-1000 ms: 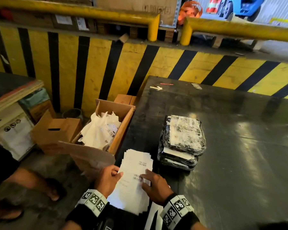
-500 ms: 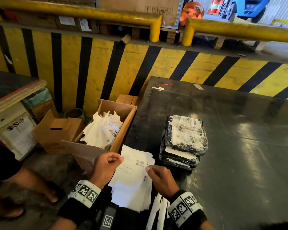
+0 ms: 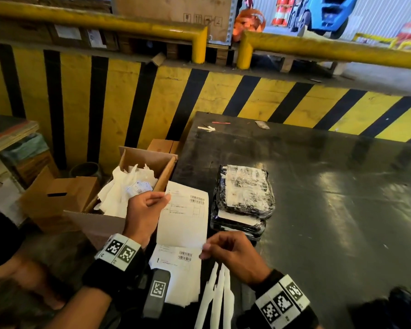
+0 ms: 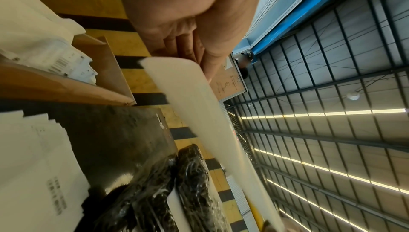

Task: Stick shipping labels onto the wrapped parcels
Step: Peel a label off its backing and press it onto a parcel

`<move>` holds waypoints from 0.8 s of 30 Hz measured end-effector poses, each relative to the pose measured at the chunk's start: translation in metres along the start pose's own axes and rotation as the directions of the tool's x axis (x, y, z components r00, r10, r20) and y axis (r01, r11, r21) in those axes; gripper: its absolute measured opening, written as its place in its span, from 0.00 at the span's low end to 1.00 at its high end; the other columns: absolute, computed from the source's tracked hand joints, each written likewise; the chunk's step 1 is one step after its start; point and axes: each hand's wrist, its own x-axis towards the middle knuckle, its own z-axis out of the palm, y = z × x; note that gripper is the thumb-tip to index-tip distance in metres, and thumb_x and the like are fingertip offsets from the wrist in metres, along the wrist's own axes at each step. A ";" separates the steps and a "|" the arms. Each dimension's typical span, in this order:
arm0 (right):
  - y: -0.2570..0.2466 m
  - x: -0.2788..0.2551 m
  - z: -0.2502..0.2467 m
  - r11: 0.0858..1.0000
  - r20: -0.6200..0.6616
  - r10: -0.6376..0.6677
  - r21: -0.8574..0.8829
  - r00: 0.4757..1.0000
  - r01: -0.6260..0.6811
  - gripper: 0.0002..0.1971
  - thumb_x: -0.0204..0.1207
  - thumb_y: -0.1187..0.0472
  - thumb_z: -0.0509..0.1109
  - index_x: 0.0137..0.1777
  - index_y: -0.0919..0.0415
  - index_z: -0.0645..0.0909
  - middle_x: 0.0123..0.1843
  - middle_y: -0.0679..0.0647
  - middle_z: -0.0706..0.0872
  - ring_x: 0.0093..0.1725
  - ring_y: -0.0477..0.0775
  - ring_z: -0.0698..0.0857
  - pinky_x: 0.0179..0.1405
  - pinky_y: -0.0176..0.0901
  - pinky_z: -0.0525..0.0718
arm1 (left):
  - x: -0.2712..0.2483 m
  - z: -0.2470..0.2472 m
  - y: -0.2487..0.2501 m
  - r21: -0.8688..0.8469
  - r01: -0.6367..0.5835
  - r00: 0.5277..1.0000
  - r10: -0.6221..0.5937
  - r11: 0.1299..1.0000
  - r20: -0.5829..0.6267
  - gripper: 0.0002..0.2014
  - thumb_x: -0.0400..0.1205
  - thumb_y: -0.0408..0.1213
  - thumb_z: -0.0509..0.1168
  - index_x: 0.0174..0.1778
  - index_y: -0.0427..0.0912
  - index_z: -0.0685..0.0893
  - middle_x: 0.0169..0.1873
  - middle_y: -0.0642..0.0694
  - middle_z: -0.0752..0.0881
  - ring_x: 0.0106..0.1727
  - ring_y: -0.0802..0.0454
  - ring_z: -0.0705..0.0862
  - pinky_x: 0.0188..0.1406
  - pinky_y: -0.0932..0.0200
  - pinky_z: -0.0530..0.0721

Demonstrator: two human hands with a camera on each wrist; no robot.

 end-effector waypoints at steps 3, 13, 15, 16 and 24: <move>0.001 -0.007 -0.005 1.000 -0.005 0.012 -0.015 1.000 -0.012 0.07 0.75 0.64 0.71 0.43 0.70 0.85 0.40 0.61 0.92 0.41 0.52 0.90 0.49 0.43 0.86 | 0.000 0.007 -0.004 0.022 0.004 1.000 -0.004 1.000 0.012 0.04 0.76 0.36 0.72 0.44 0.44 0.85 0.45 0.43 0.89 0.48 0.47 0.88 0.50 0.49 0.87; -0.010 -0.006 -0.007 0.998 0.047 -0.032 0.049 0.998 0.030 0.07 0.77 0.68 0.68 0.45 0.73 0.83 0.41 0.61 0.90 0.37 0.41 0.87 0.39 0.29 0.80 | -0.020 0.004 -0.012 0.336 -0.206 0.978 0.179 0.919 0.112 0.12 0.74 0.35 0.74 0.52 0.46 0.84 0.49 0.50 0.87 0.51 0.55 0.84 0.49 0.62 0.80; -0.014 -0.002 -0.006 0.999 0.055 -0.053 0.017 0.997 0.052 0.07 0.78 0.66 0.67 0.45 0.71 0.84 0.42 0.60 0.91 0.40 0.44 0.88 0.43 0.31 0.81 | -0.036 0.001 -0.002 0.281 -0.316 0.939 0.256 0.906 0.229 0.07 0.74 0.35 0.73 0.46 0.47 0.87 0.43 0.53 0.89 0.46 0.58 0.86 0.46 0.63 0.83; -0.014 0.000 -0.004 0.998 0.062 -0.062 0.004 0.996 0.062 0.07 0.78 0.66 0.67 0.45 0.69 0.85 0.43 0.60 0.91 0.41 0.46 0.88 0.46 0.33 0.82 | -0.047 -0.001 0.003 0.241 -0.349 0.913 0.271 0.905 0.304 0.05 0.74 0.36 0.73 0.44 0.47 0.89 0.40 0.54 0.90 0.44 0.59 0.87 0.43 0.66 0.82; -0.013 0.009 0.016 0.994 0.089 -0.110 0.025 0.990 0.108 0.09 0.79 0.67 0.66 0.45 0.70 0.87 0.41 0.62 0.91 0.43 0.50 0.89 0.49 0.36 0.83 | -0.082 -0.007 0.004 0.166 -0.356 0.882 0.272 0.920 0.385 0.02 0.76 0.40 0.72 0.38 0.49 0.90 0.34 0.57 0.89 0.39 0.59 0.86 0.36 0.72 0.79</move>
